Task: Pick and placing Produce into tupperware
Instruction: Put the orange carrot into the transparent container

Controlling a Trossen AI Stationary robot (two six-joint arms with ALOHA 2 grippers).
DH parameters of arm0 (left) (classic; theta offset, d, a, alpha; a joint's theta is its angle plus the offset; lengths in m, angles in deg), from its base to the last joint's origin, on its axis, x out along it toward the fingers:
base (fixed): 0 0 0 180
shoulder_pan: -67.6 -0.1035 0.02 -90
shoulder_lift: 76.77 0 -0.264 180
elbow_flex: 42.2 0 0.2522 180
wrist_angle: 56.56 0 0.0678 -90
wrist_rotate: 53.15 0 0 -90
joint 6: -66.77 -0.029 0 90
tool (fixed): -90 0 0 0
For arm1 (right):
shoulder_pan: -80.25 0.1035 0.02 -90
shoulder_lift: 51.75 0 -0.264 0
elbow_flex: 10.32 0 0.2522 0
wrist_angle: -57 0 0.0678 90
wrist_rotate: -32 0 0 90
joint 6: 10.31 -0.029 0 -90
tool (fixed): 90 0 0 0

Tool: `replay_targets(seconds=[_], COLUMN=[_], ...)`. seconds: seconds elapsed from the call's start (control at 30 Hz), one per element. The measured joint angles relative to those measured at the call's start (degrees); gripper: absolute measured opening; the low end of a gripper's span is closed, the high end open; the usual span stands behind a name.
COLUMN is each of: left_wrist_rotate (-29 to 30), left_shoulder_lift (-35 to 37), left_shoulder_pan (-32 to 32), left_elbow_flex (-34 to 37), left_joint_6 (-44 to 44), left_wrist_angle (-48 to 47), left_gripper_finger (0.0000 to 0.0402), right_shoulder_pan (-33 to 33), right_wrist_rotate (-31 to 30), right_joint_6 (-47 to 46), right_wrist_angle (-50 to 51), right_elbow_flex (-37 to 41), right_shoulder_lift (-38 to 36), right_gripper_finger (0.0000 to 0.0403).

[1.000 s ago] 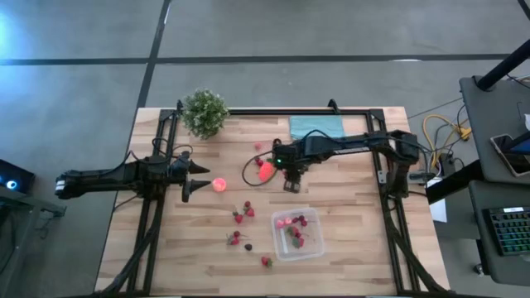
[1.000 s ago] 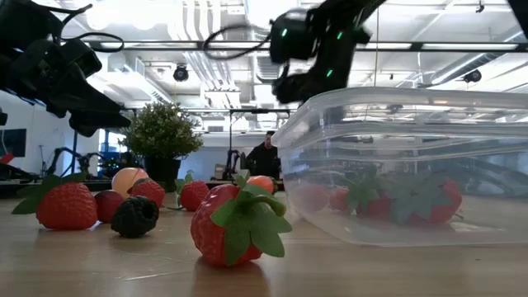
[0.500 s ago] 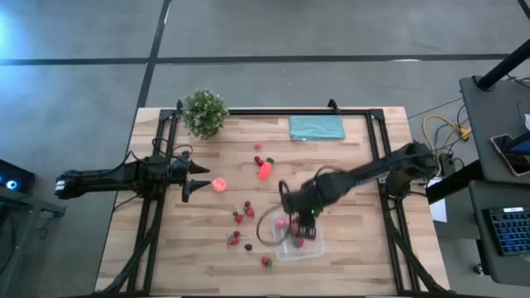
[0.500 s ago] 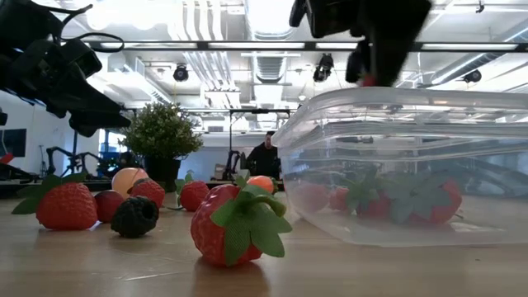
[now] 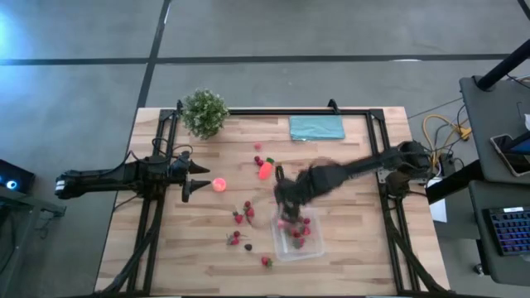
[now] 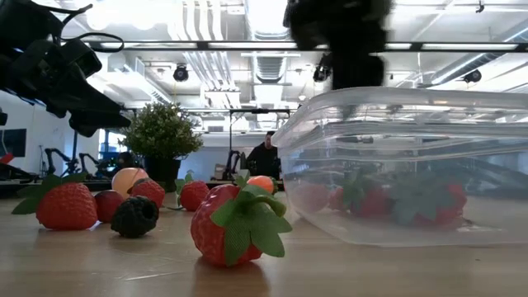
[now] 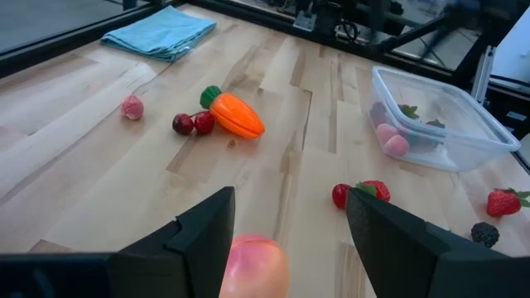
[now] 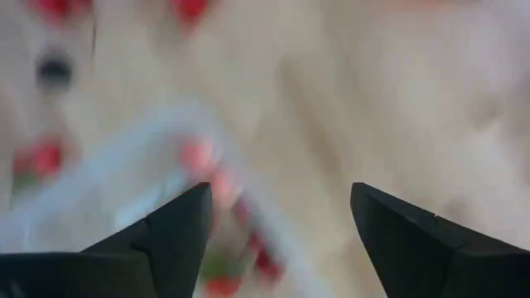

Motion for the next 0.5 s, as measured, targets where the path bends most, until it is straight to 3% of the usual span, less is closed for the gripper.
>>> replay_targets(seconds=[0.1, 0.33, 0.4, 0.5], left_wrist_rotate=[0.0, 0.0, 0.0, 0.0], left_shoulder_lift=[0.0, 0.0, 0.0, 0.0], left_shoulder_pan=[0.0, 0.0, 0.0, 0.0], left_elbow_flex=[0.0, 0.0, 0.0, 0.0], left_joint_6=[0.0, 0.0, 0.0, 0.0], left_wrist_angle=[0.0, 0.0, 0.0, 0.0], left_gripper_finger=[0.0217, 0.0217, 0.0217, 0.0217], right_shoulder_pan=[-5.7, -13.0, -14.7, -17.3], right_wrist_rotate=[-0.7, -0.8, -0.7, -1.9], right_joint_6=[11.8, 62.7, 68.5, 68.4], right_wrist_angle=[-2.6, -9.7, -8.9, -8.7], right_elbow_flex=[-3.0, -10.8, -13.9, -17.6], right_shoulder_lift=[1.3, 10.4, 14.0, 19.0], right_gripper_finger=[0.0286, 0.0281, 0.0279, 0.0279])
